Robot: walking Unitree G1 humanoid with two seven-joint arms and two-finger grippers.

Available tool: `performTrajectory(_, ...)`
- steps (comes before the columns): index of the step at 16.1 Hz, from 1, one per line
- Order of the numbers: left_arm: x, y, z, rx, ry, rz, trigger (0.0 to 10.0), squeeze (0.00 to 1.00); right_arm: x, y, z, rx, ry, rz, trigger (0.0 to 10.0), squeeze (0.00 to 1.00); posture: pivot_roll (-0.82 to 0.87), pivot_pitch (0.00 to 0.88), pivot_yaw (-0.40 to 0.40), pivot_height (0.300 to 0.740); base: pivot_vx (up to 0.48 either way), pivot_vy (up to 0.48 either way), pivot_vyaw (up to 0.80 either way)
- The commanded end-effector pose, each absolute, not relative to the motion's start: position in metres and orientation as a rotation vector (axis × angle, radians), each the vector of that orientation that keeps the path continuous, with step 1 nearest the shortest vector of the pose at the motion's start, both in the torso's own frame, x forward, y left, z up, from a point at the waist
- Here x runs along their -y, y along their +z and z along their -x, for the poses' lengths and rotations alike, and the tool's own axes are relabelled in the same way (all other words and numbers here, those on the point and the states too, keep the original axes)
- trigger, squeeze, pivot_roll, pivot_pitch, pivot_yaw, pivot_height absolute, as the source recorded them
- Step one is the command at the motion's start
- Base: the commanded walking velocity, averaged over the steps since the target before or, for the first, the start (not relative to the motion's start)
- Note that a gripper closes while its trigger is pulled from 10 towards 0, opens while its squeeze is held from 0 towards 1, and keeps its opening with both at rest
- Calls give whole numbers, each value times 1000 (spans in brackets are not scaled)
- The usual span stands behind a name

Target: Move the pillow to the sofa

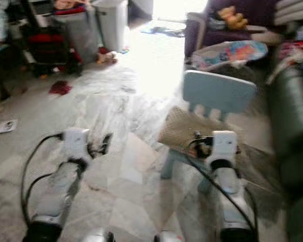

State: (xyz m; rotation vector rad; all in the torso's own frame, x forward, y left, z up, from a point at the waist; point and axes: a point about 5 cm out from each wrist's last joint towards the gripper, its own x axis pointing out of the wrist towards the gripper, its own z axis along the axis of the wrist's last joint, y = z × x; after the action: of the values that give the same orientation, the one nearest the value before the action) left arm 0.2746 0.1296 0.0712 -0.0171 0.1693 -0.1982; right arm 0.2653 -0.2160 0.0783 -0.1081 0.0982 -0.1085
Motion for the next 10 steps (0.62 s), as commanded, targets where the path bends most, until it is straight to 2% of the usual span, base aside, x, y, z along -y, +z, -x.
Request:
performTrajectory(1, -137, 74, -278, -158, -182, 5, 10000, 0, 219, 83, -267, -82, -122, 113, 10000, 0, -18, 0, -37, 740, 0, 0, -800)
performTrajectory(4, -141, 66, -269, -197, -186, 3, 10000, 0, 219, 76, -258, -103, -130, 108, 10000, 0, -28, 0, -13, 740, 0, 0, -800)
performTrajectory(6, -142, 58, -258, -232, -193, 7, 10000, 0, 215, 74, -251, -108, -120, 114, 10000, 0, -41, 0, 4, 740, 0, 364, -800)
performTrajectory(10, -130, 59, -259, -235, -231, 20, 10000, 0, 223, 70, -242, -136, -146, 113, 10000, 0, -47, 0, -4, 740, 0, 480, 0)
